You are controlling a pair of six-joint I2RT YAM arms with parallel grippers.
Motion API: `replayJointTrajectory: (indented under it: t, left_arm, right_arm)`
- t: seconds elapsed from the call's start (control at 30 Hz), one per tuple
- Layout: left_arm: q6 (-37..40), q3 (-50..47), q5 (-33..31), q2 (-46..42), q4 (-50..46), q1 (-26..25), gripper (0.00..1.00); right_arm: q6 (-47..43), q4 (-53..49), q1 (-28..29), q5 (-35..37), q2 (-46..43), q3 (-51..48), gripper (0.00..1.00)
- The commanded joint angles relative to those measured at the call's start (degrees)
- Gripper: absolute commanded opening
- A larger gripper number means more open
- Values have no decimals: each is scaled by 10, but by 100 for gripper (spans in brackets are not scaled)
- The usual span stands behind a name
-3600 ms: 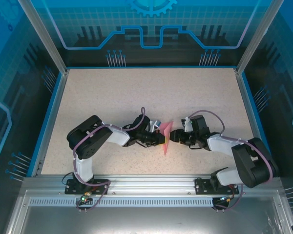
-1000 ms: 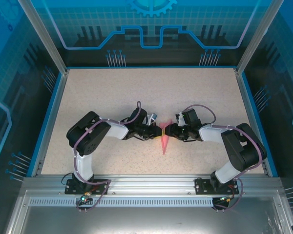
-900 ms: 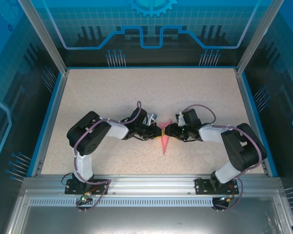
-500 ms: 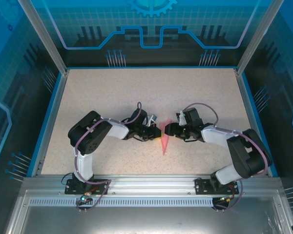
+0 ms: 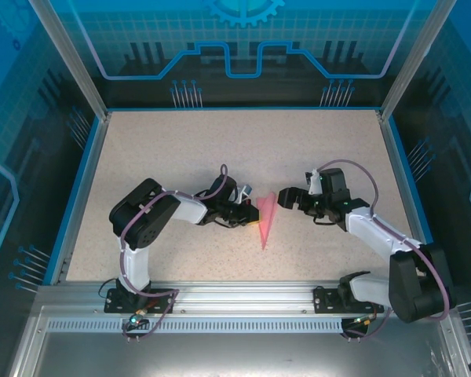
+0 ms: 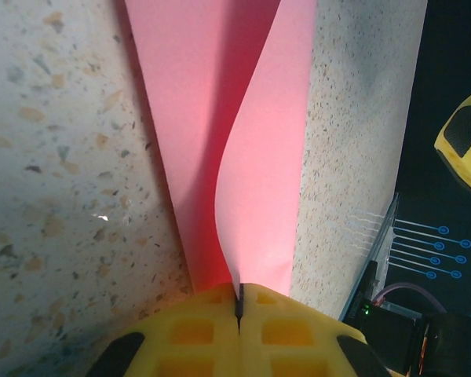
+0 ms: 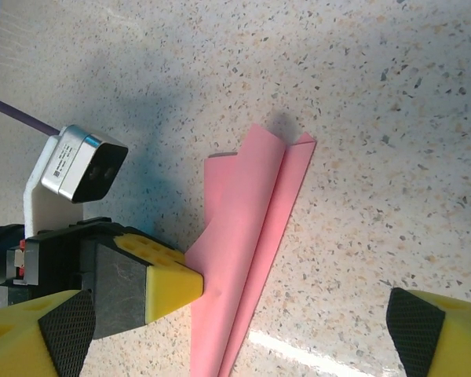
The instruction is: Fold a paper plane with a square sheet of paper (fold left side to right side)
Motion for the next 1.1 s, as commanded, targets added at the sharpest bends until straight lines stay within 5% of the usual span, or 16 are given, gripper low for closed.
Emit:
replayJointTrajectory:
  t: [0.0,1.07]
  left_arm:
    - [19,14,-6,6,-10,4,0]
    - [25,20,-7,8,-21,3,0]
  right_arm:
    - [-2,-12,-10,-37,10,13,99]
    - [55,46,77,-29,238,128,99]
